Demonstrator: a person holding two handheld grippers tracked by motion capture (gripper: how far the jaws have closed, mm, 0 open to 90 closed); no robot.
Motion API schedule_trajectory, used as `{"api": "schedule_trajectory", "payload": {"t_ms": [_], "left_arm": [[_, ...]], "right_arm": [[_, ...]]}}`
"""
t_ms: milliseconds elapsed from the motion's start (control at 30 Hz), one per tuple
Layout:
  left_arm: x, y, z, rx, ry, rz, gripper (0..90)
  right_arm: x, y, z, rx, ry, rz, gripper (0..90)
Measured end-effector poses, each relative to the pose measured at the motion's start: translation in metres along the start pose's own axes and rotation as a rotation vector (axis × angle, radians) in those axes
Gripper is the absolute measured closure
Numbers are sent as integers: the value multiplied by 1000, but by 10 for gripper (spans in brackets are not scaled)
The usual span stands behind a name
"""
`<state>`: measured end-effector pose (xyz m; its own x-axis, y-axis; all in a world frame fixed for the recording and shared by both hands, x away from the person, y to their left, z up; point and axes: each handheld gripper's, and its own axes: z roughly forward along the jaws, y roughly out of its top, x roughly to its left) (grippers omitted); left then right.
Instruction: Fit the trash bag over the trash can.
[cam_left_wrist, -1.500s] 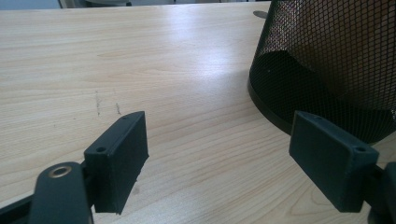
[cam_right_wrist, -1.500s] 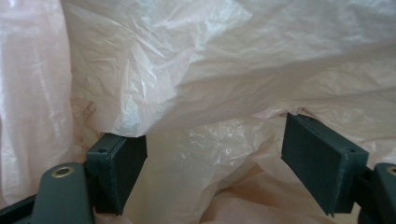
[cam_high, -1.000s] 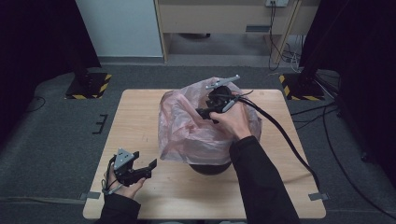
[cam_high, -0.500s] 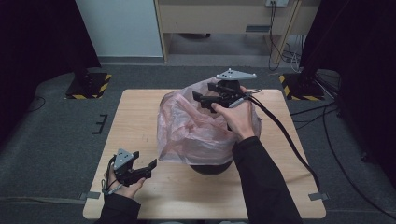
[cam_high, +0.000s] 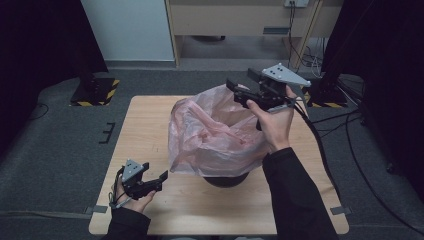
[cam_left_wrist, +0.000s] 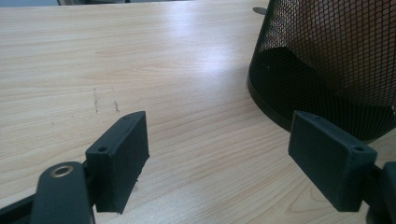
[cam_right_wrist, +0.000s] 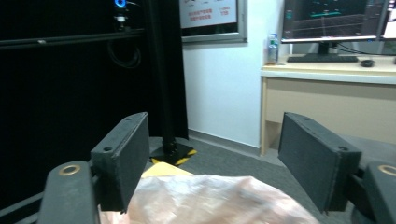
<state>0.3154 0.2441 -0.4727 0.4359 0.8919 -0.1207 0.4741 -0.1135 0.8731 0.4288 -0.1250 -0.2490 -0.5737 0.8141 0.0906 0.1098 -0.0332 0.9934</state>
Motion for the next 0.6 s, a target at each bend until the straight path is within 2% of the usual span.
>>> {"api": "schedule_trajectory", "payload": {"t_ms": [100,300,333,367,433,600], "left_arm": [[-1,0,-1,2,-2,4,199],[0,-1,-1,-3,1,3,199],[0,-1,-2,-2,1,4,199],[0,-1,-2,-3,1,5,199],[0,-1,-3,-6,0,5,200],[1,-1,-4,-6,4,8,199]], "right_arm": [[-8,1,-10,-23,-28,7,236],[-28,-4,-32,-14,-94,11,221],[-30,-4,-36,4,-110,-10,224],[-32,-6,-41,0,-119,-15,224],[-38,-10,-50,2,-122,7,220],[-55,-23,-75,11,-170,13,188]]}}
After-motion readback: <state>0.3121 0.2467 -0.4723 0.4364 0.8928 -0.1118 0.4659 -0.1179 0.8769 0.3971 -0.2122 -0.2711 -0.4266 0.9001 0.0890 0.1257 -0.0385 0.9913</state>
